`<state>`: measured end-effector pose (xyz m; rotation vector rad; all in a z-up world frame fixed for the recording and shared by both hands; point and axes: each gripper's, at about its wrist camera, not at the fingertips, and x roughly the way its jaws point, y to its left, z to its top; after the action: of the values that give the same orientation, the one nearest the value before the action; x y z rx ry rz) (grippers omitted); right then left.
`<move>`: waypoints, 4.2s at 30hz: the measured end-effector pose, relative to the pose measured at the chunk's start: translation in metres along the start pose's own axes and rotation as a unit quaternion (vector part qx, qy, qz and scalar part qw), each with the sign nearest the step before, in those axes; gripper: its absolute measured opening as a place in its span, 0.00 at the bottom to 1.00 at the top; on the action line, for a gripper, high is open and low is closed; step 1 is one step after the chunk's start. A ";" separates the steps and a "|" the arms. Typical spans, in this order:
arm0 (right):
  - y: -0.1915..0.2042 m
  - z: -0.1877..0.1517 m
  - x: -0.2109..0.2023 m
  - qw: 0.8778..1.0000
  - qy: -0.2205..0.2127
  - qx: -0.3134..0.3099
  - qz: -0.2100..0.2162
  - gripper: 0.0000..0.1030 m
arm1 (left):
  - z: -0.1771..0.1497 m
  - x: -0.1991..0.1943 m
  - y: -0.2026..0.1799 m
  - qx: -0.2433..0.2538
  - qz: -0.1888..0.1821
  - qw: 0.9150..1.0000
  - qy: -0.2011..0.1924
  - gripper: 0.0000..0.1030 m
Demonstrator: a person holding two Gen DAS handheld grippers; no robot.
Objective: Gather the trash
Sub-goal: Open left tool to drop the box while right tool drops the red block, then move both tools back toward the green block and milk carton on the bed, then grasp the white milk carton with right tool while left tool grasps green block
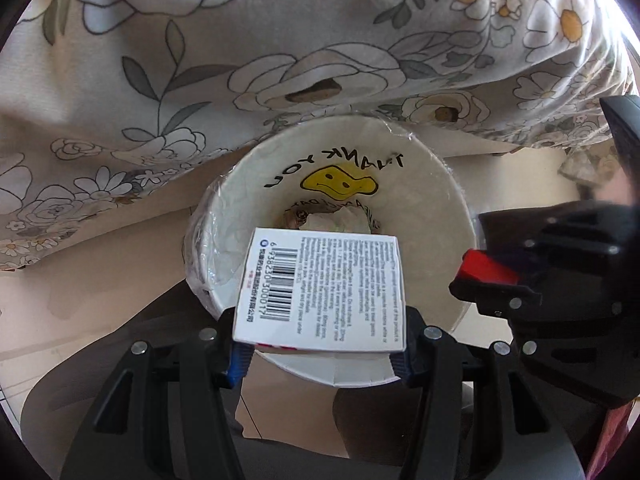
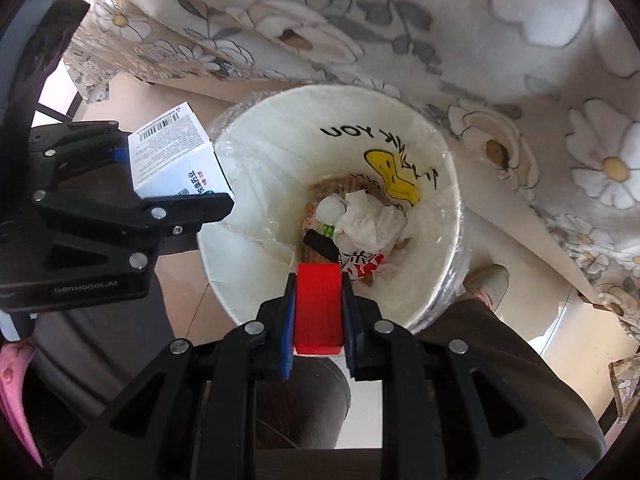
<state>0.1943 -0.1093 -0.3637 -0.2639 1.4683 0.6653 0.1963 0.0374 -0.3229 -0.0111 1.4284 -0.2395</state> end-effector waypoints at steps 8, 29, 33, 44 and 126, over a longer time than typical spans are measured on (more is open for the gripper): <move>-0.004 0.013 0.041 1.000 0.013 -0.007 -0.014 0.21 | 0.014 0.031 0.005 -0.005 -0.016 1.000 0.004 0.55; -0.023 0.029 0.058 1.000 -0.013 0.000 -0.026 0.57 | 0.026 0.058 0.020 -0.043 -0.005 0.999 0.025 0.65; -0.018 0.028 0.056 0.999 -0.013 -0.012 -0.027 0.57 | 0.026 0.058 0.018 -0.039 -0.003 0.999 0.027 0.65; 0.002 0.010 0.036 0.999 -0.009 -0.040 -0.028 0.57 | 0.013 0.036 0.015 -0.041 0.014 0.999 0.009 0.65; -0.261 0.506 -0.236 0.944 -0.203 0.196 -0.172 0.36 | 0.552 -0.119 0.072 0.108 0.083 0.961 -0.241 0.88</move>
<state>0.7672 -0.0984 -0.1376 -0.0610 1.0884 0.1226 0.7339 0.0533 -0.1368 0.2158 0.9070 -0.2340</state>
